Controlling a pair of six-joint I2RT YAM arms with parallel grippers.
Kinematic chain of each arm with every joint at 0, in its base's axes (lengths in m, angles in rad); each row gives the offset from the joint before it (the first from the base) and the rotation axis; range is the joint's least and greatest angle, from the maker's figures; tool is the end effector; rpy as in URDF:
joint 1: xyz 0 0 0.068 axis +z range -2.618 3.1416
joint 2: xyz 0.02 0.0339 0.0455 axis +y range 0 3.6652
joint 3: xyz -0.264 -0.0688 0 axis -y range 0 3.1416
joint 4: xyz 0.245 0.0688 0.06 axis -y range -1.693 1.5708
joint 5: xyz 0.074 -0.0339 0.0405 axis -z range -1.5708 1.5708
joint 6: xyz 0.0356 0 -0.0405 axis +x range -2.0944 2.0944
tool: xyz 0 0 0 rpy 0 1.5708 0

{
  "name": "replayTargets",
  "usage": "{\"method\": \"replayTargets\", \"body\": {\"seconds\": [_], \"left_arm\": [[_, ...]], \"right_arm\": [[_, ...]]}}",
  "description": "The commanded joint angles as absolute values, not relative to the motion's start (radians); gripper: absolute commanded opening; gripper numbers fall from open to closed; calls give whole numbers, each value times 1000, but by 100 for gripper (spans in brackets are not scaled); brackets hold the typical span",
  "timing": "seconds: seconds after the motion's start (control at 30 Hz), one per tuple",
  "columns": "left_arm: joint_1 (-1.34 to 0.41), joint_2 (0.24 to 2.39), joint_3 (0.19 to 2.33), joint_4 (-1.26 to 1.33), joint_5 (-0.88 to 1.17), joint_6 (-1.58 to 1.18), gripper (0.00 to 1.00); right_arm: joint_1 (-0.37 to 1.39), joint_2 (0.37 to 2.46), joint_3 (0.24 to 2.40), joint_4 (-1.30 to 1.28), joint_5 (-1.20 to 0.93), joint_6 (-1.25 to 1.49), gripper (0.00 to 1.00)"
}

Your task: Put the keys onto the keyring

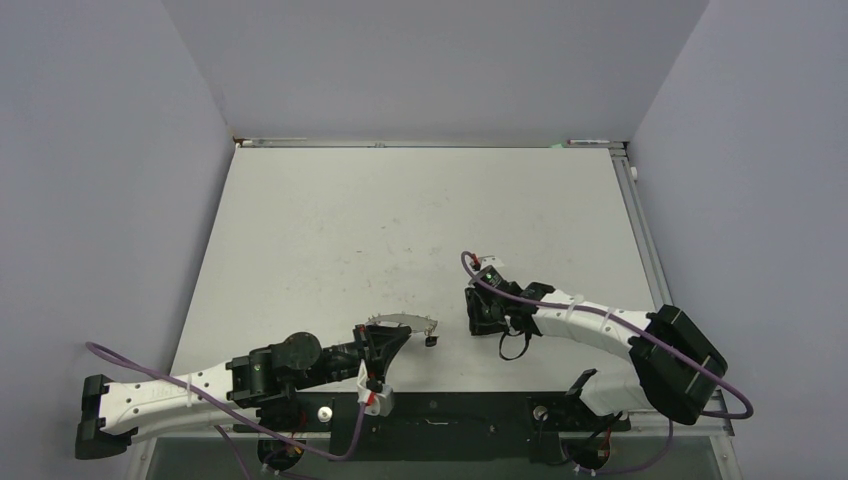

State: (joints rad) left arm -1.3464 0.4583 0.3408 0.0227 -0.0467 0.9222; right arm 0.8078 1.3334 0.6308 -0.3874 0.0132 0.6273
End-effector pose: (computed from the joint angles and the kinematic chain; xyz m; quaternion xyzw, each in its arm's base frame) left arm 0.0334 -0.1387 0.2508 0.6636 0.3269 -0.1247 0.6612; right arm 0.1623 0.1691 0.1604 -0.0860 0.9674 0.1517 0.1836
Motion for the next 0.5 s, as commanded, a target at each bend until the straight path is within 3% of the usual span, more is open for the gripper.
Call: {"method": "replayTargets", "body": {"seconds": [0.0, 0.47], "left_arm": [[-1341, 445, 393, 66, -27, 921, 0], [-1341, 436, 388, 63, -12, 927, 0]], "right_arm": [[823, 1315, 697, -419, 37, 601, 38], [872, 1321, 693, -453, 77, 589, 30]]}}
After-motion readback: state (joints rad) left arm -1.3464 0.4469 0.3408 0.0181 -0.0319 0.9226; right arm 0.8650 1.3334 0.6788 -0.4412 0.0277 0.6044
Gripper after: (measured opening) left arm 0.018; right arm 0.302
